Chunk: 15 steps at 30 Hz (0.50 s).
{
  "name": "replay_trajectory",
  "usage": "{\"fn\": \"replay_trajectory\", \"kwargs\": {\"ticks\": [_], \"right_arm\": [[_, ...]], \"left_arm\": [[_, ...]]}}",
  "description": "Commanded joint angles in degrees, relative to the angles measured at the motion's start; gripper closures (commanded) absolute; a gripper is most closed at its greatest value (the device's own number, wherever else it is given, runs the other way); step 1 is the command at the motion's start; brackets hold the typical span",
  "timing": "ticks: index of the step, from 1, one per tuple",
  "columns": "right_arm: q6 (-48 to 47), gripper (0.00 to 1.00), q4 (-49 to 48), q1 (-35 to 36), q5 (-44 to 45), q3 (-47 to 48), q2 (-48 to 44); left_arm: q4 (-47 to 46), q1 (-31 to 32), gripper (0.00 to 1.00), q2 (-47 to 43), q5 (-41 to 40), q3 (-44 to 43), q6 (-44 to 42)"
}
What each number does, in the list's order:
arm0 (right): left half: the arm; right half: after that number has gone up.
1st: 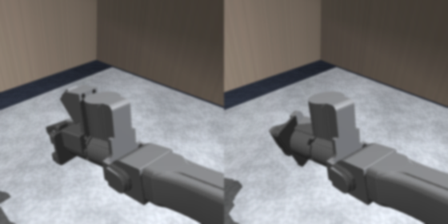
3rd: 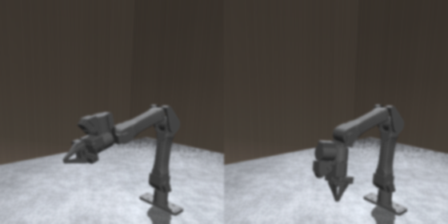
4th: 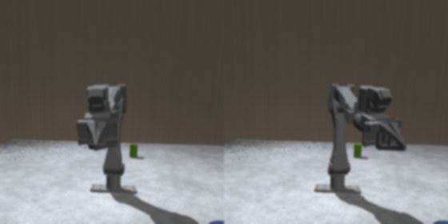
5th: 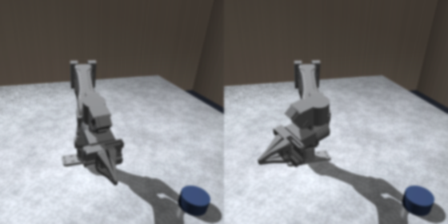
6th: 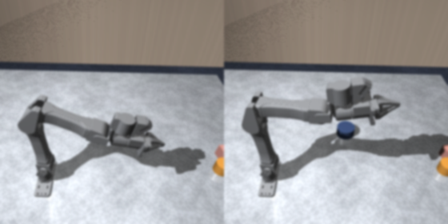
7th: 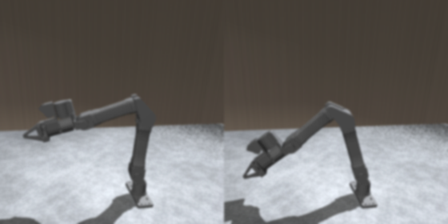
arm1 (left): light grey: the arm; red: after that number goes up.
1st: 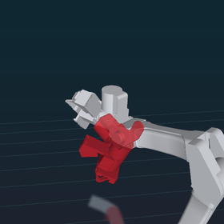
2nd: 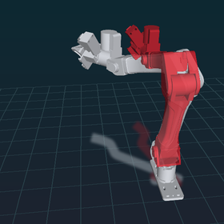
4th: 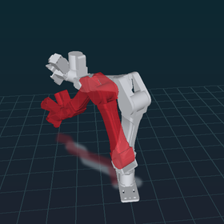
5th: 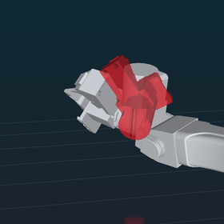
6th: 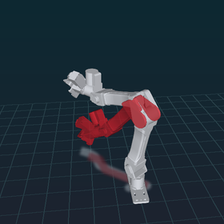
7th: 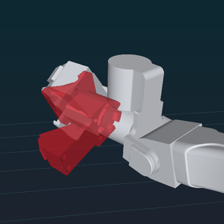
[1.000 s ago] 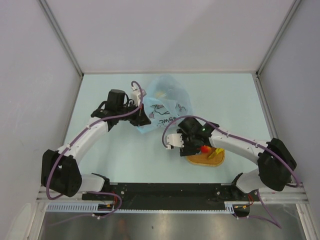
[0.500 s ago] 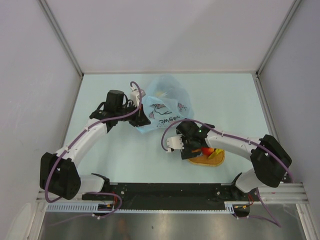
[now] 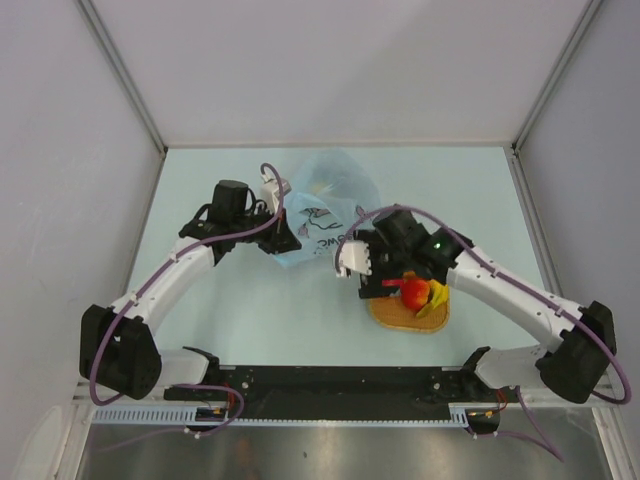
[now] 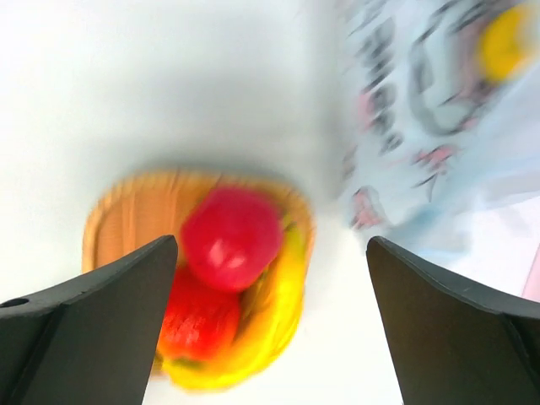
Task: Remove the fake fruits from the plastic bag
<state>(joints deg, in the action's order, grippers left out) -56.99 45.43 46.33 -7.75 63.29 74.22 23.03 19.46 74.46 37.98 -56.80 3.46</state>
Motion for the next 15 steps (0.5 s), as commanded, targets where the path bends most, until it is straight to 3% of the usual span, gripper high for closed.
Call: {"fn": "replay_trajectory", "kwargs": {"ticks": [1,2,5,6,9,15], "right_arm": [[13.28,0.01,-8.13,-4.4,-13.69,6.41,1.45],[15.75,0.03,-13.82,-4.84,-14.05,7.45,2.94],[24.72,0.24,-21.93,-4.93,-12.91,10.87,10.58],[26.65,0.35,-23.88,-5.1,-11.95,11.76,12.95],[34.13,0.45,-28.46,-5.98,-10.54,16.67,20.86],[43.89,0.5,-34.27,-8.18,-0.71,26.08,34.66]], "left_arm": [[0.79,-0.39,1.0,-1.5,3.33,-2.71,-0.92],[0.88,-0.3,1.0,-1.77,4.03,-2.88,-0.57],[1.84,-0.39,1.0,-2.47,6.84,-3.76,-0.04],[2.19,-0.39,1.0,-3.17,7.54,-4.28,-0.04],[3.78,-0.48,1.0,-4.84,9.57,-5.34,0.05],[8.78,-0.83,1.0,-8.01,13.26,-4.99,-2.84]]}}
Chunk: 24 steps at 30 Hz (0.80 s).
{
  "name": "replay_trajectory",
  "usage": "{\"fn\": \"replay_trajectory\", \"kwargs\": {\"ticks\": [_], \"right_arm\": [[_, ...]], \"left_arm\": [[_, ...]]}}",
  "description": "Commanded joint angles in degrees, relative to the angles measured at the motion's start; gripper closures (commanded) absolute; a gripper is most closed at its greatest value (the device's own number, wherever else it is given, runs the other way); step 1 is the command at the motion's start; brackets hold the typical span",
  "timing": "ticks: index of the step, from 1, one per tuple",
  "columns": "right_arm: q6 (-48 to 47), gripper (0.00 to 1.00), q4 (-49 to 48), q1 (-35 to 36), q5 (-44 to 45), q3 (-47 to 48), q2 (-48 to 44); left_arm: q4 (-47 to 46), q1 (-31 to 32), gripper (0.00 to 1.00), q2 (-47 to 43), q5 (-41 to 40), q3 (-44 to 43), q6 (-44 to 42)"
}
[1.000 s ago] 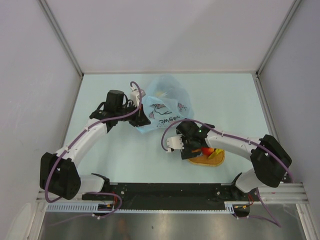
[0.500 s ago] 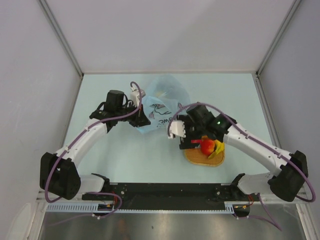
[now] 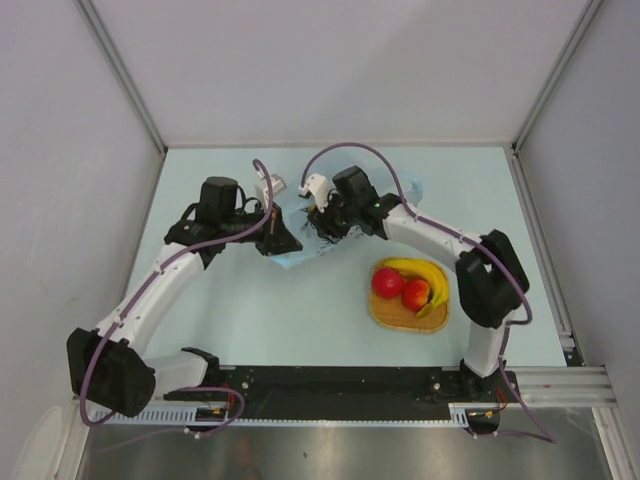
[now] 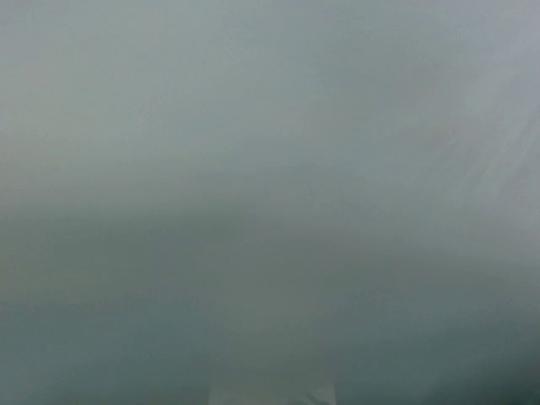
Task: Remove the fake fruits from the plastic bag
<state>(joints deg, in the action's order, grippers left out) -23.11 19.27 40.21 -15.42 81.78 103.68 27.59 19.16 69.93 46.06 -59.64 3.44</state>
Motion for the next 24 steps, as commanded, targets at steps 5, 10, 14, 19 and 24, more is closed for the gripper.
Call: {"fn": "replay_trajectory", "kwargs": {"ticks": [5,10,14,19,24], "right_arm": [[12.57,0.15,-7.4,-3.29,11.02,17.88,15.13],[14.59,0.0,-8.02,-2.59,12.7,19.3,19.01],[15.2,0.0,-8.72,-1.54,11.04,19.47,21.56],[16.44,0.0,-8.45,-1.01,9.27,23.16,26.39],[15.73,0.3,-8.46,-1.27,8.13,24.57,26.41]], "left_arm": [[8.97,-0.61,1.0,-8.4,3.86,0.57,-6.08],[7.91,-0.61,1.0,-8.85,3.42,2.6,-5.38],[7.74,-0.7,1.0,-7.71,2.89,2.33,-5.81],[7.74,-0.79,1.0,-6.83,2.46,2.6,-5.99],[7.57,-1.23,1.0,-6.47,1.31,2.68,-6.25]]}}
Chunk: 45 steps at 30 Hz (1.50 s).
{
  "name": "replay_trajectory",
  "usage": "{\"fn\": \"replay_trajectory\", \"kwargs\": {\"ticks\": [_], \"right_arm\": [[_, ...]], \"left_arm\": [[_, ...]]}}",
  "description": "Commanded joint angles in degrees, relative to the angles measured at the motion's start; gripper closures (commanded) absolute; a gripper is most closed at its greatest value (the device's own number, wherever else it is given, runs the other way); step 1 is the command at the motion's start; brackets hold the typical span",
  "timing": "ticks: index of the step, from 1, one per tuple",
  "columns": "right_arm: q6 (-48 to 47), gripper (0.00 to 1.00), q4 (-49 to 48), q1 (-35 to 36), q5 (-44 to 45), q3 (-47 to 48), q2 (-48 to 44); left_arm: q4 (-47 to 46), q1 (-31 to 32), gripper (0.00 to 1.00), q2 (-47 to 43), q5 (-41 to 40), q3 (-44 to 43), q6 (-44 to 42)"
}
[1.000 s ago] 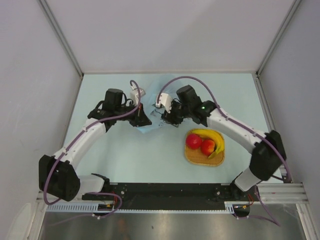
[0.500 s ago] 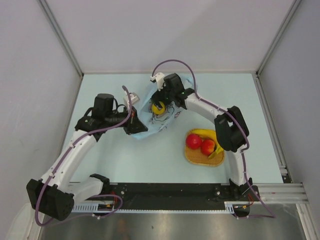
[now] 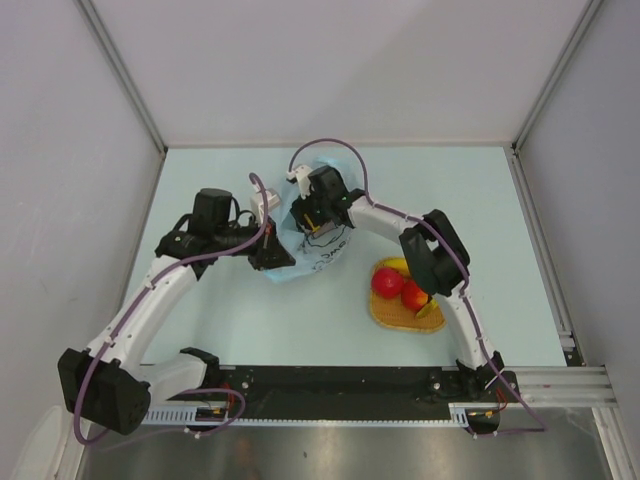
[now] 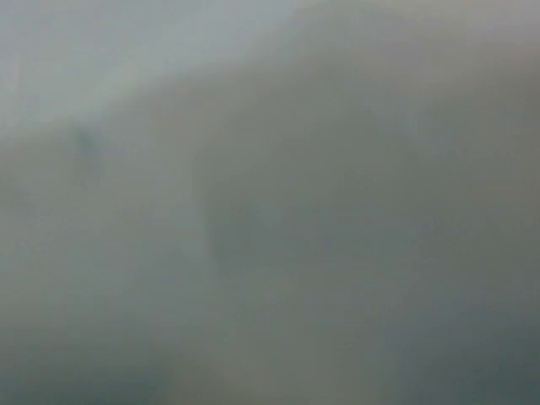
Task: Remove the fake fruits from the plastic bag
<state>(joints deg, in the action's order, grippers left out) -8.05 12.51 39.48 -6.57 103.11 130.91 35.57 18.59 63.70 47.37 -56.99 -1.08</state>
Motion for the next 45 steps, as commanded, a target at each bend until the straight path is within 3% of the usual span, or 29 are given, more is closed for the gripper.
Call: {"fn": "replay_trajectory", "kwargs": {"ticks": [1,6,11,15,19,23,27,31,45], "right_arm": [[0.41,0.37,-1.62,-0.55,-0.55,2.8,-2.75],[0.32,0.41,-0.56,-2.65,-4.23,-2.99,-13.99],[-2.22,0.41,3.21,-4.15,-15.57,-14.5,-28.76],[-7.31,0.41,7.43,-3.54,-20.92,-25.66,-40.52],[-15.74,0.41,12.71,-1.62,-29.28,-34.01,-46.52],[-29.07,0.41,22.45,1.82,-26.48,-39.03,-53.99],[-39.56,0.41,35.61,0.33,-23.58,-43.69,-61.73],[-46.51,0.4,41.88,-0.37,-17.62,-49.91,-67.97],[-57.94,0.33,35.67,2.35,-9.88,-61.61,-76.41]], "left_arm": [[-0.76,-0.83,1.0,-0.25,-0.26,0.21,-1.47],[-3.83,-1.98,1.0,0.98,-2.02,0.48,-0.33],[-6.83,-2.15,1.0,3.96,-2.9,-0.83,0.64],[-9.46,-2.15,1.0,6.52,-3.6,-1.98,0.73],[-10.43,-2.15,1.0,8.01,-3.52,-3.47,2.75],[-10.44,-2.15,1.0,7.75,-3.78,-3.65,3.63],[-10.61,-2.15,1.0,6.26,-4.75,-2.78,2.93],[-11.31,-2.5,1.0,5.29,-5.28,-1.63,2.31],[-10.96,-2.59,1.0,6.0,-4.66,-1.98,3.01]]}}
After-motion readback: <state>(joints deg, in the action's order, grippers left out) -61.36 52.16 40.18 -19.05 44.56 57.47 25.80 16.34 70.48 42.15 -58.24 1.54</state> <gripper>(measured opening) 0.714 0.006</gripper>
